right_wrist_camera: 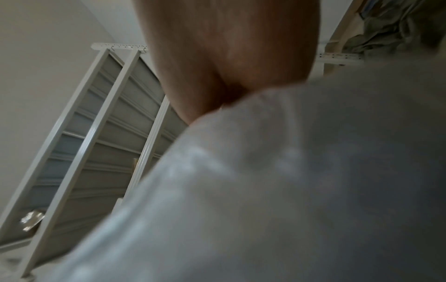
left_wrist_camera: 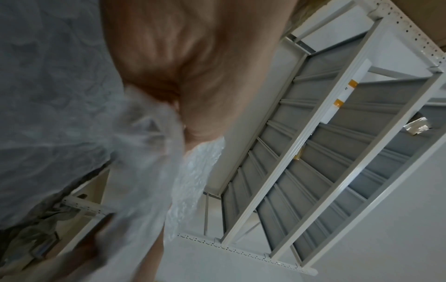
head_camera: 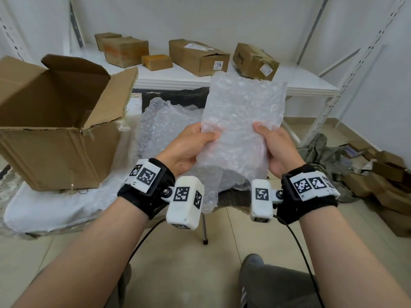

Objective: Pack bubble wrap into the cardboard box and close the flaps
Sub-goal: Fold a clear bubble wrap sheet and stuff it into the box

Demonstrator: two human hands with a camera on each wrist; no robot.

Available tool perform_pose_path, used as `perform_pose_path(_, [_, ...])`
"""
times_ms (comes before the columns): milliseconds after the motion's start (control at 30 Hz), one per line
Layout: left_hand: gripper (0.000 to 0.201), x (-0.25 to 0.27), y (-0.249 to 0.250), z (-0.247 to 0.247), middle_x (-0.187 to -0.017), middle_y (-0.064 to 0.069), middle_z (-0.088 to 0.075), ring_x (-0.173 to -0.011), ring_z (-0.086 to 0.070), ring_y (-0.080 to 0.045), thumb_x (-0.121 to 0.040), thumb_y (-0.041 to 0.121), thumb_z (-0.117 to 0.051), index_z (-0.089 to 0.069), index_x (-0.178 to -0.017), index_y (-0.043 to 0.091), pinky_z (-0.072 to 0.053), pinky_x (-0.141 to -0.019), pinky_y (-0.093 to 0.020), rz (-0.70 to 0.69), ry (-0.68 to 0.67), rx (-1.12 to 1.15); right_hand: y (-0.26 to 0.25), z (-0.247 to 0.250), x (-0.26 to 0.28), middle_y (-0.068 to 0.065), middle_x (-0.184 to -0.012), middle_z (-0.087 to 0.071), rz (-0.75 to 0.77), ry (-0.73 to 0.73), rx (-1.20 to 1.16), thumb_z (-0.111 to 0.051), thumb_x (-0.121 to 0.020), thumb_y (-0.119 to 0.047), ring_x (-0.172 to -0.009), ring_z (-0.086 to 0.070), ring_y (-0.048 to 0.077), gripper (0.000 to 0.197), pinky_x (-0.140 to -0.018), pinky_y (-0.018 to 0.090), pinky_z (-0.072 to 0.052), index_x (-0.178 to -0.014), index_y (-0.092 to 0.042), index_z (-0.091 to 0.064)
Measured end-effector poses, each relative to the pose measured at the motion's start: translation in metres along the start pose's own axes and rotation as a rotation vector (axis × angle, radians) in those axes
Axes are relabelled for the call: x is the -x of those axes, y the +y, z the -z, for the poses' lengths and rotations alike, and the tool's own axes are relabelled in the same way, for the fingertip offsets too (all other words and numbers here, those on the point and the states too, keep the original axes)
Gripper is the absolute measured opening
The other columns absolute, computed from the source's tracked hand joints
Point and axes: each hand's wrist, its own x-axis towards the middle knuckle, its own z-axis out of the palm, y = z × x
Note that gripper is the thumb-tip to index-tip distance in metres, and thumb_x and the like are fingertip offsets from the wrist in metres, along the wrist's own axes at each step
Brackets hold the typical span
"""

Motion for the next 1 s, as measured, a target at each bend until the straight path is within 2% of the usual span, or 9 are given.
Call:
perform_pose_path(333, [0.015,0.037,0.048,0.005,-0.088,-0.005,-0.07,-0.076,-0.068,-0.017,-0.102,0.012,-0.048,-0.061,-0.096,0.014,-0.056,-0.06,-0.028,-0.068,0.134,0.103,-0.016,-0.048,0.016,0.015,-0.115,-0.07,0.024,-0.017,-0.099,-0.058,-0.097,-0.016,-0.103,-0.07,0.03,0.031,-0.094,0.05,-0.054,-0.126,-0.005,-0.058])
perform_pose_path(433, [0.014,0.05,0.084,0.014,-0.083,-0.004,-0.063,-0.068,-0.059,-0.016,-0.102,0.013,-0.049,-0.056,-0.089,0.015,-0.043,-0.038,-0.016,-0.057,0.174,0.088,-0.04,-0.072,0.023,0.015,-0.116,-0.07,0.04,-0.019,-0.119,-0.058,-0.097,-0.016,-0.101,-0.071,0.029,0.033,-0.09,0.047,-0.056,-0.128,-0.005,-0.056])
perform_pose_path(500, [0.014,0.058,0.108,0.024,-0.081,-0.005,-0.06,-0.063,-0.056,-0.015,-0.101,0.012,-0.049,-0.053,-0.088,0.014,-0.038,-0.035,-0.014,-0.074,0.192,0.071,-0.057,-0.09,0.026,0.015,-0.116,-0.07,0.028,-0.019,-0.126,-0.061,-0.095,-0.018,-0.098,-0.072,0.028,0.037,-0.086,0.046,-0.058,-0.129,-0.006,-0.054])
perform_pose_path(633, [0.011,0.074,0.147,0.062,-0.094,-0.013,-0.061,-0.081,-0.056,-0.025,-0.099,0.013,-0.052,-0.057,-0.105,0.005,-0.047,-0.061,-0.026,-0.059,0.206,0.007,-0.082,-0.13,0.035,0.016,-0.114,-0.071,-0.01,-0.093,-0.098,-0.077,-0.08,-0.022,-0.1,-0.072,0.03,0.063,-0.088,0.049,-0.057,-0.134,-0.006,-0.049])
perform_pose_path(700, [0.016,0.081,0.158,0.083,-0.096,-0.011,-0.061,-0.082,-0.054,-0.024,-0.098,0.017,-0.055,-0.058,-0.109,0.006,-0.048,-0.059,-0.024,-0.058,0.241,-0.063,-0.09,-0.151,0.04,0.017,-0.11,-0.072,-0.027,-0.151,-0.055,-0.076,-0.08,-0.015,-0.1,-0.071,0.032,0.05,-0.088,0.051,-0.056,-0.125,-0.004,-0.058])
perform_pose_path(767, [0.013,0.091,0.167,0.105,-0.088,-0.003,-0.067,-0.065,-0.064,-0.013,-0.099,0.021,-0.056,-0.061,-0.1,0.01,-0.048,-0.048,-0.02,-0.074,0.288,-0.178,-0.093,-0.171,0.043,0.018,-0.107,-0.073,-0.025,-0.19,-0.016,-0.072,-0.083,-0.009,-0.099,-0.071,0.033,0.025,-0.09,0.052,-0.055,-0.107,-0.005,-0.066])
perform_pose_path(833, [0.018,0.101,0.172,0.131,-0.085,0.0,-0.069,-0.06,-0.066,-0.009,-0.099,0.029,-0.055,-0.064,-0.094,0.013,-0.05,-0.051,-0.02,-0.093,0.304,-0.407,-0.097,-0.188,0.042,0.018,-0.106,-0.073,-0.026,-0.227,0.01,-0.067,-0.088,-0.007,-0.1,-0.07,0.034,0.007,-0.09,0.053,-0.055,-0.094,-0.009,-0.068])
perform_pose_path(967, [0.018,0.112,0.174,0.183,-0.096,-0.001,-0.069,-0.079,-0.063,-0.011,-0.1,0.021,-0.053,-0.068,-0.108,0.018,-0.046,-0.072,-0.02,0.017,0.253,-0.979,-0.101,-0.21,0.036,0.009,-0.085,-0.066,-0.039,-0.263,0.002,-0.052,-0.093,0.002,-0.075,-0.065,0.023,0.021,-0.058,0.029,-0.058,-0.084,-0.012,-0.065])
perform_pose_path(1000, [0.018,0.113,0.173,0.195,-0.104,0.0,-0.07,-0.087,-0.063,-0.01,-0.098,0.019,-0.056,-0.07,-0.11,0.019,-0.044,-0.076,-0.02,0.073,0.198,-1.089,-0.101,-0.215,0.036,0.01,-0.086,-0.066,-0.051,-0.278,0.0,-0.052,-0.092,0.002,-0.075,-0.065,0.023,0.02,-0.059,0.029,-0.058,-0.088,-0.011,-0.067])
